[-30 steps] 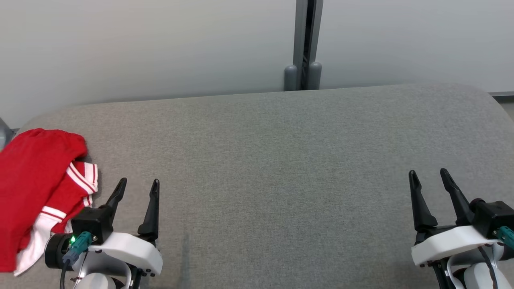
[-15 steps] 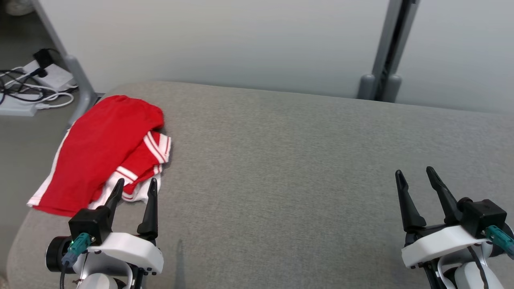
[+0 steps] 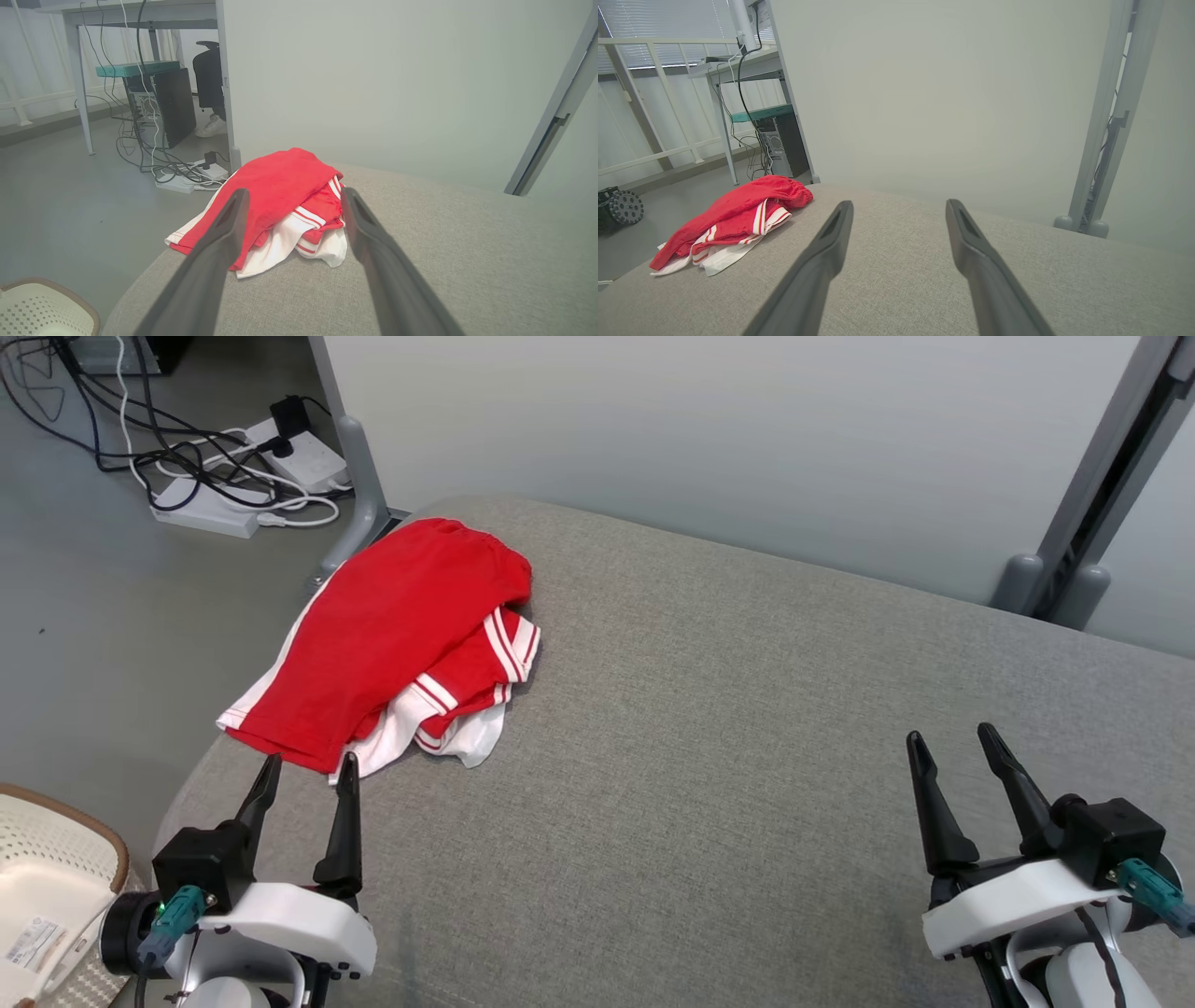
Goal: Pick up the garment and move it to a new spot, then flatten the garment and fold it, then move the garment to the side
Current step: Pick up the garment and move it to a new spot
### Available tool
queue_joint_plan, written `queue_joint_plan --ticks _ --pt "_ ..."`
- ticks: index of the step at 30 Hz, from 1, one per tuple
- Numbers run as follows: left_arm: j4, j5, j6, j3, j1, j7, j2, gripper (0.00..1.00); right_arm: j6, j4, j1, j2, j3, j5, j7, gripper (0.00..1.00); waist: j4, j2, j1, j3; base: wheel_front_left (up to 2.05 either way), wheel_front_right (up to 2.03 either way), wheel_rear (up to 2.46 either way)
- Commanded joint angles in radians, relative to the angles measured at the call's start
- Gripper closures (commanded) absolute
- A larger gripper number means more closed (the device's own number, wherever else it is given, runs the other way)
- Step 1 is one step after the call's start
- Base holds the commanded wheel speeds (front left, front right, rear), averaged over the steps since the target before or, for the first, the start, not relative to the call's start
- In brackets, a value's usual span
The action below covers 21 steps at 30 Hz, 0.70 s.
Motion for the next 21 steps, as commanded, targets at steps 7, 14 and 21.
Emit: queue_joint_plan --ticks 7,14,21 --pt "-0.004 -0.010 0.003 -0.001 -0.010 -0.010 0.006 0.00 0.000 0.001 -0.006 -0.010 0.002 0.007 -0.006 0.00 0.010 0.0000 0.0000 0.008 0.00 0.00 0.00" --pt "-0.028 -0.044 -0.008 0.018 -0.031 -0.030 0.000 0.00 0.000 -0.010 -0.018 -0.014 0.007 0.004 0.006 0.00 -0.002 0.0000 0.0000 0.029 0.00 0.00 0.00" --pt "-0.036 -0.084 -0.020 0.048 -0.143 -0.009 0.009 0.00 0.000 -0.050 -0.043 -0.030 0.015 -0.011 0.032 0.00 -0.050 0.0000 0.0000 0.100 0.00 0.00 0.00"
